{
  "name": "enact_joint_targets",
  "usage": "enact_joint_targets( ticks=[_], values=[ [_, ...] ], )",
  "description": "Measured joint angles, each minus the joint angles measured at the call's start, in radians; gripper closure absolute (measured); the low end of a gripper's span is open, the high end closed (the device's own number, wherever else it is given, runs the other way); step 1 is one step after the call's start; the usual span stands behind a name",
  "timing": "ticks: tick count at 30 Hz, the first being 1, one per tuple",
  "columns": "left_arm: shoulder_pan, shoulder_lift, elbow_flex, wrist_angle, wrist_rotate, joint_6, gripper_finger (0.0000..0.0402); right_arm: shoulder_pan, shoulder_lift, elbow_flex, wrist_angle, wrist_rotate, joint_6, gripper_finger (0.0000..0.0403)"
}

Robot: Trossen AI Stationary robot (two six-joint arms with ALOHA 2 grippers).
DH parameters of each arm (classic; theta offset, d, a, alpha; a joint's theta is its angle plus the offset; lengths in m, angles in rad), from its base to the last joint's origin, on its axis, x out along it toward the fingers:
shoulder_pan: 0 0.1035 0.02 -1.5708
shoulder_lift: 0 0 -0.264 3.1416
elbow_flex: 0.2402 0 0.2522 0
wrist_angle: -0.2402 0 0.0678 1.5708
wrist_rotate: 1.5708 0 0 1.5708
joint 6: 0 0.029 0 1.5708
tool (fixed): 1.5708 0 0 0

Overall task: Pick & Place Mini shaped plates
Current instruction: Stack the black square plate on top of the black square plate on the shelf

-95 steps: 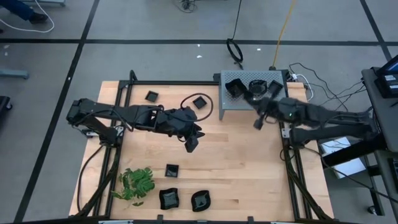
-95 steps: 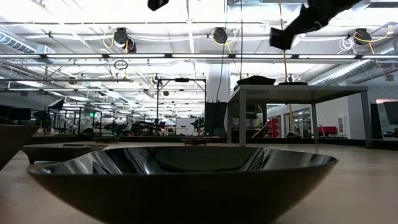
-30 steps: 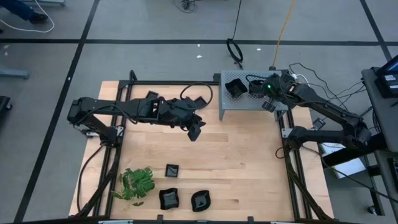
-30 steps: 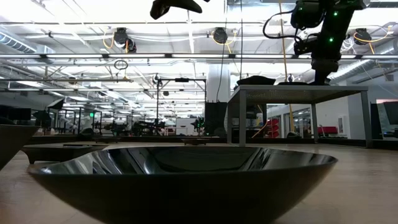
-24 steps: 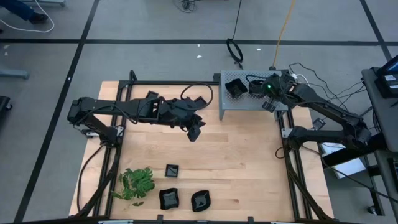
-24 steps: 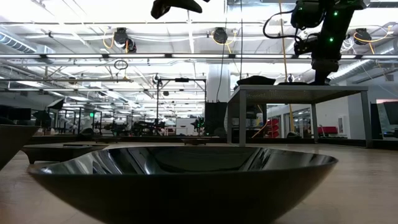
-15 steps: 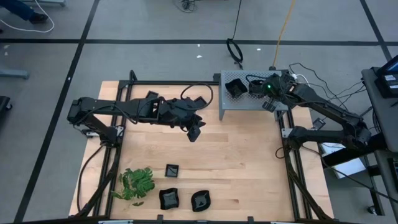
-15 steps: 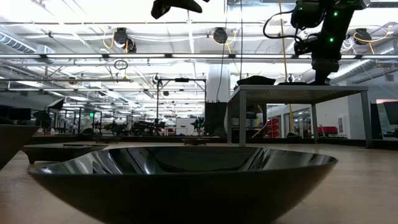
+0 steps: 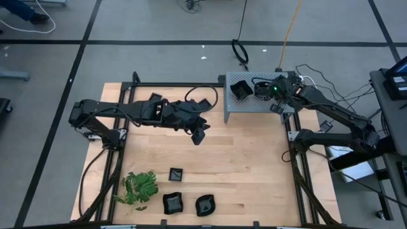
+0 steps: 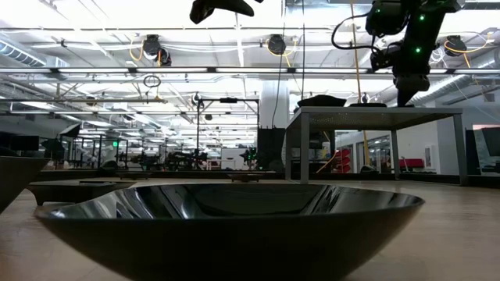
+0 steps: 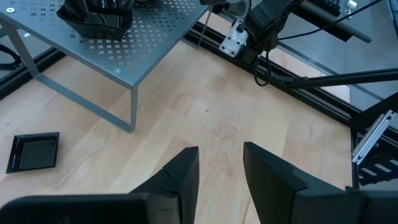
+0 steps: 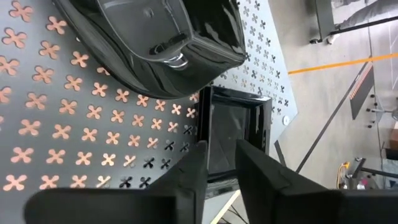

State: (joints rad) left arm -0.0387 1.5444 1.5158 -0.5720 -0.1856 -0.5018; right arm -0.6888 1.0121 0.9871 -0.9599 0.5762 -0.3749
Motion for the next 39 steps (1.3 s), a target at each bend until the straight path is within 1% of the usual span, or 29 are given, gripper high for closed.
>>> enact_joint_targets(
  ticks=[5,9,10,12,14,18,20,21,23,26,29,33,36,39],
  values=[
    [0.0,0.0,0.0,0.0,0.0,0.0,0.0275,0.005,-0.027,0.0,0.009,-0.001,-0.012,0.0305],
    [0.0,0.0,0.0,0.0,0.0,0.0,0.0275,0.028,-0.082,0.0,0.012,-0.009,0.0,0.0301],
    [0.0,0.0,0.0,0.0,0.0,0.0,0.0275,0.035,-0.099,0.0,0.012,-0.032,0.008,0.0301],
    [0.0,0.0,0.0,0.0,0.0,0.0,0.0275,0.049,-0.136,0.0,0.015,-0.111,0.035,0.0303],
    [0.0,0.0,0.0,0.0,0.0,0.0,0.0275,0.06,-0.173,0.0,0.032,-0.216,0.068,0.0306],
    [0.0,0.0,0.0,0.0,-0.002,0.0,0.0275,0.079,-0.228,0.0,0.113,-0.471,0.148,0.0314],
    [0.0,0.0,0.0,-0.001,-0.024,0.001,0.0275,0.088,-0.241,0.0,0.166,-0.581,0.171,0.0317],
    [0.0,0.0,0.0,-0.002,-0.038,0.001,0.0275,0.093,-0.242,0.0,0.193,-0.625,0.177,0.0318],
    [0.0,0.0,0.0,-0.005,-0.071,0.002,0.0275,0.105,-0.241,0.0,0.239,-0.675,0.18,0.0318],
    [0.0,0.0,0.0,-0.018,-0.114,0.019,0.0275,0.122,-0.231,0.0,0.291,-0.682,0.161,0.0318],
    [0.0,0.0,0.0,-0.055,-0.123,0.065,0.0275,0.128,-0.219,0.0,0.327,-0.68,0.107,0.0319],
    [0.0,0.0,0.0,-0.18,-0.132,0.076,0.0275,0.128,-0.212,0.0,0.382,-0.675,0.035,0.0319],
    [0.0,0.0,0.0,-0.306,-0.163,-0.008,0.0275,0.128,-0.215,0.0,0.429,-0.674,0.005,0.0321],
    [0.002,0.0,0.0,-0.455,-0.231,-0.155,0.0275,0.128,-0.218,0.0,0.462,-0.675,-0.012,0.0321]
  ],
)
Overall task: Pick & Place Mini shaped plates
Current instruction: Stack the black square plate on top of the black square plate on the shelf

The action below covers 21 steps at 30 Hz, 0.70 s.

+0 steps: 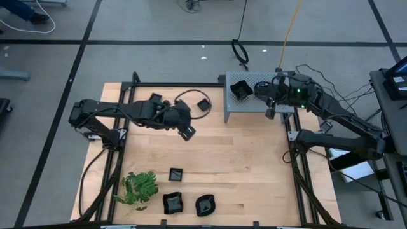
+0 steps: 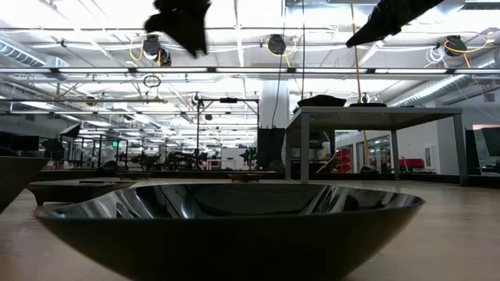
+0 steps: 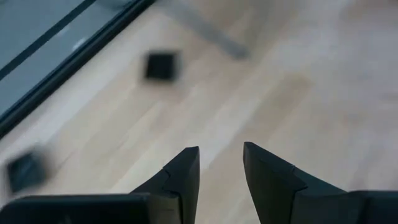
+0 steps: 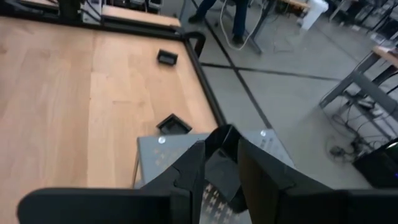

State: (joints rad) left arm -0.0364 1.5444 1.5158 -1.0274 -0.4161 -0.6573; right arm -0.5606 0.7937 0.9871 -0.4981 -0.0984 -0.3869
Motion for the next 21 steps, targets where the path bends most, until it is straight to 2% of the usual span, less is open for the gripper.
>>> enact_joint_targets(
  ticks=[5,9,11,14,21],
  values=[
    [0.04,0.0,0.0,-0.3,-0.044,-0.351,0.0275,0.0,0.0,0.0,0.023,0.0,-0.019,0.0321],
    [0.113,-0.001,-0.036,-0.467,-0.02,-0.49,0.0275,0.0,0.0,0.0,0.024,0.0,-0.052,0.0322],
    [0.169,-0.001,-0.075,-0.475,0.018,-0.485,0.0275,0.0,0.0,0.0,0.024,0.0,-0.055,0.0323],
    [0.267,-0.001,-0.145,-0.44,0.083,-0.381,0.0275,0.0,0.0,0.0,0.024,0.0,-0.048,0.0323],
    [0.495,0.0,-0.355,-0.133,0.208,-0.09,0.0275,0.0,0.0,0.0,0.024,0.001,0.011,0.0324]
  ],
)
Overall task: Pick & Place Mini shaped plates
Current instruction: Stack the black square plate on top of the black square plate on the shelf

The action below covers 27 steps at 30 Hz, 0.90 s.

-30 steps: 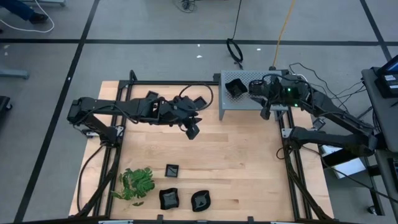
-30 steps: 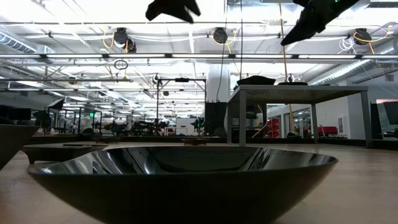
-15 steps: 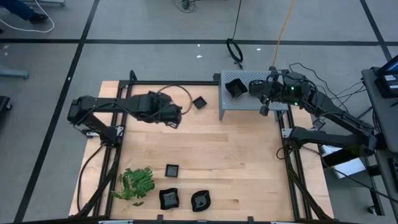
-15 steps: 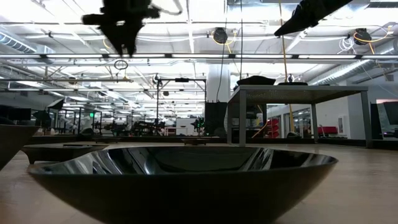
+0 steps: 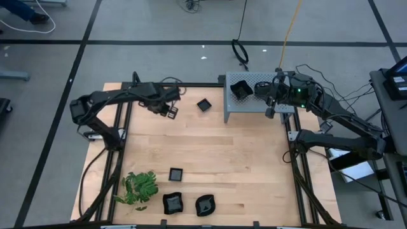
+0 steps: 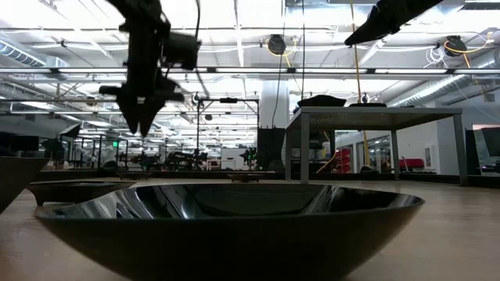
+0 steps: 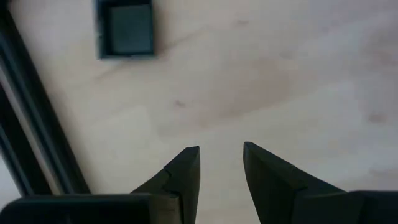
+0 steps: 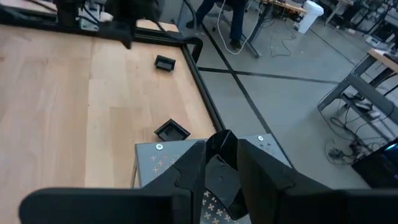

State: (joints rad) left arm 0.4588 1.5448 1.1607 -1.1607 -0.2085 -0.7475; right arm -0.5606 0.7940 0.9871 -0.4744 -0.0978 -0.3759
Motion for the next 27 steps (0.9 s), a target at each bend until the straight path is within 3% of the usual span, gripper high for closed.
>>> enact_joint_targets(
  ticks=[11,21,27],
  values=[
    [0.277,0.0,-0.137,0.351,-0.008,0.123,0.0275,0.0,0.005,0.0,0.098,0.001,0.155,0.0324],
    [0.344,0.0,-0.206,0.58,-0.025,0.267,0.0275,0.0,0.006,0.0,0.277,0.001,0.26,0.0326],
    [0.346,0.018,-0.235,0.62,-0.03,0.33,0.0275,0.0,0.023,0.0,0.351,0.034,0.289,0.0325]
  ],
)
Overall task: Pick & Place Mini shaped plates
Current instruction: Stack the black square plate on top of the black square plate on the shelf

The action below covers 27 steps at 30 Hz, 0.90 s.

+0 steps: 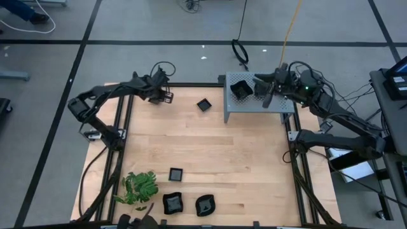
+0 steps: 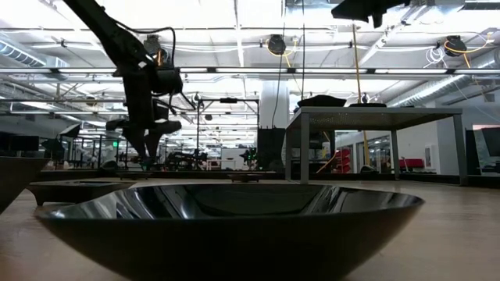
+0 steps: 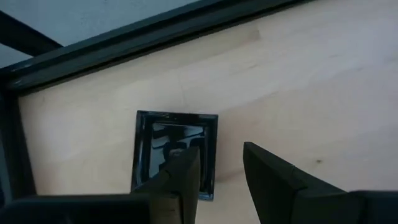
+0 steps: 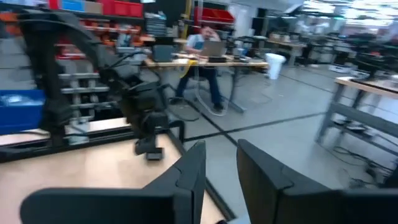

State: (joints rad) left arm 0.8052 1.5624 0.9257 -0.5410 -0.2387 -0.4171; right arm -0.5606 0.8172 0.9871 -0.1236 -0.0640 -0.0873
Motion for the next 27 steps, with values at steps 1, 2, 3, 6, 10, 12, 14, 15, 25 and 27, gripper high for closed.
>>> enact_joint_targets(
  ticks=[1,2,3,6,10,12,14,15,25,27],
  values=[
    [0.003,0.012,0.0,0.001,0.002,0.0,0.0275,0.0,0.005,0.0,0.002,0.022,-0.004,0.0326],
    [0.007,0.025,0.0,-0.001,0.011,-0.002,0.0275,0.0,0.012,0.0,0.006,0.045,-0.004,0.0326],
    [0.011,0.039,0.0,-0.001,0.022,-0.003,0.0275,0.0,0.02,0.0,0.007,0.068,-0.004,0.0327],
    [0.015,0.094,0.0,0.003,0.029,0.005,0.0275,0.0,0.046,0.0,0.003,0.121,-0.006,0.0327],
    [0.026,0.137,0.0,0.004,-0.003,-0.002,0.0275,0.0,0.075,0.0,0.004,0.117,-0.007,0.0328],
    [0.034,0.152,0.0,0.004,-0.016,-0.005,0.0275,0.0,0.089,0.0,0.004,0.116,-0.009,0.0328],
    [0.042,0.163,0.0,0.007,-0.018,-0.003,0.0275,0.0,0.101,0.0,0.004,0.116,-0.01,0.0328],
    [0.044,0.168,0.001,0.009,-0.018,-0.003,0.0275,0.0,0.106,0.0,0.004,0.116,-0.01,0.0328],
    [0.027,0.163,0.001,-0.014,0.057,-0.011,0.0348,0.0,0.125,0.0,0.004,0.116,-0.019,0.0328],
    [0.016,0.15,0.001,-0.029,0.076,-0.034,0.0383,0.0,0.125,0.0,0.004,0.116,-0.03,0.0328]
  ],
)
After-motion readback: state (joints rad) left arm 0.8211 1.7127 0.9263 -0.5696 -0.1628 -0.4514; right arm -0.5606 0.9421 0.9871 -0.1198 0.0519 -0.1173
